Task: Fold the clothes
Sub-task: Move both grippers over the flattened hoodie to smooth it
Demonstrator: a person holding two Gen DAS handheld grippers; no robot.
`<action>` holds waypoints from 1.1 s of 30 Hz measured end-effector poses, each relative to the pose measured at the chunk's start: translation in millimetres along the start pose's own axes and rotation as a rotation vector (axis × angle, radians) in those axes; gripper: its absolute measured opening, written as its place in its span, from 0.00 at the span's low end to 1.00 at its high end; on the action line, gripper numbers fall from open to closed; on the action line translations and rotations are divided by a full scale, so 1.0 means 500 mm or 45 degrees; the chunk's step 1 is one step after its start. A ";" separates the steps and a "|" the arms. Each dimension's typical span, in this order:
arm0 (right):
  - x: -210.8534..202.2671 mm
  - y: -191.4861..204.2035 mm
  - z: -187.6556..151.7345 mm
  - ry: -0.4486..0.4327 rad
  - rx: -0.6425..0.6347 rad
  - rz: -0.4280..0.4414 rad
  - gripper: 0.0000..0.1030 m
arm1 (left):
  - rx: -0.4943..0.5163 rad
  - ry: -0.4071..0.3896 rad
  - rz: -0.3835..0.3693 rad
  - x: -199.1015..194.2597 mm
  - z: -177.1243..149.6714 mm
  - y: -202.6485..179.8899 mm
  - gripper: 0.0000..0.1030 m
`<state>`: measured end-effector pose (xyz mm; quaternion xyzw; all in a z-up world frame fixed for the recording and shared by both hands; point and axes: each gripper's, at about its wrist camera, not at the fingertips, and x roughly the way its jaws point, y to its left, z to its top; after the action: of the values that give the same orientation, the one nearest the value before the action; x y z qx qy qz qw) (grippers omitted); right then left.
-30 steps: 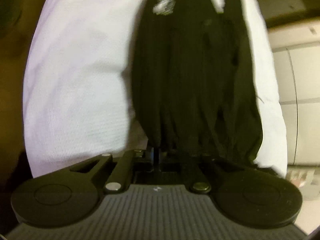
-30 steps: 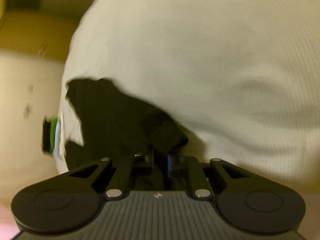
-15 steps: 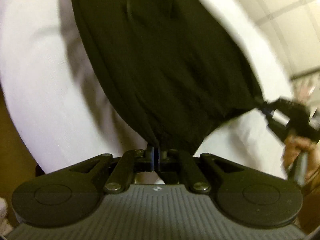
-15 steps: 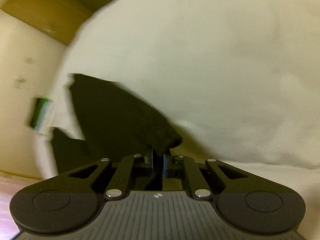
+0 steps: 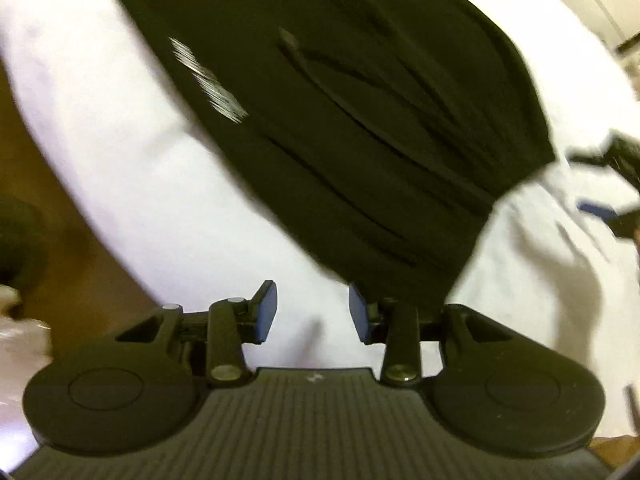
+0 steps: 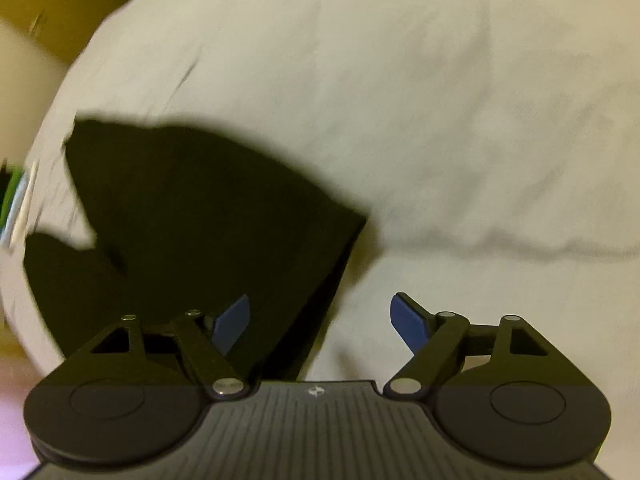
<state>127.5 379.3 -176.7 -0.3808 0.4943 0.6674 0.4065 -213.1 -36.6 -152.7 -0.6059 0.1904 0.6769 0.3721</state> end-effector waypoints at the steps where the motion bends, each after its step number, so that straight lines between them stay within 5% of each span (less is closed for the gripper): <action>1: -0.002 0.012 -0.019 0.026 -0.016 0.000 0.78 | -0.015 -0.008 0.032 -0.010 0.017 0.017 0.33; 9: -0.008 0.088 -0.145 0.139 0.155 0.018 0.78 | 0.033 -0.127 0.117 -0.101 0.187 0.164 0.33; 19: 0.021 0.327 -0.300 -0.120 0.516 -0.091 0.79 | 0.576 -0.119 0.159 -0.115 0.414 0.345 0.35; 25: 0.019 0.454 -0.458 -0.132 0.702 -0.131 0.79 | 0.704 -0.064 0.135 -0.106 0.460 0.440 0.40; 33: -0.019 0.474 -0.536 -0.166 0.838 -0.198 0.82 | 0.703 -0.038 0.131 -0.093 0.485 0.474 0.40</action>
<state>-58.0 74.8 -144.3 -0.2223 0.6255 0.4623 0.5879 -552.1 -31.6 -107.0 -0.4610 0.3924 0.6263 0.4911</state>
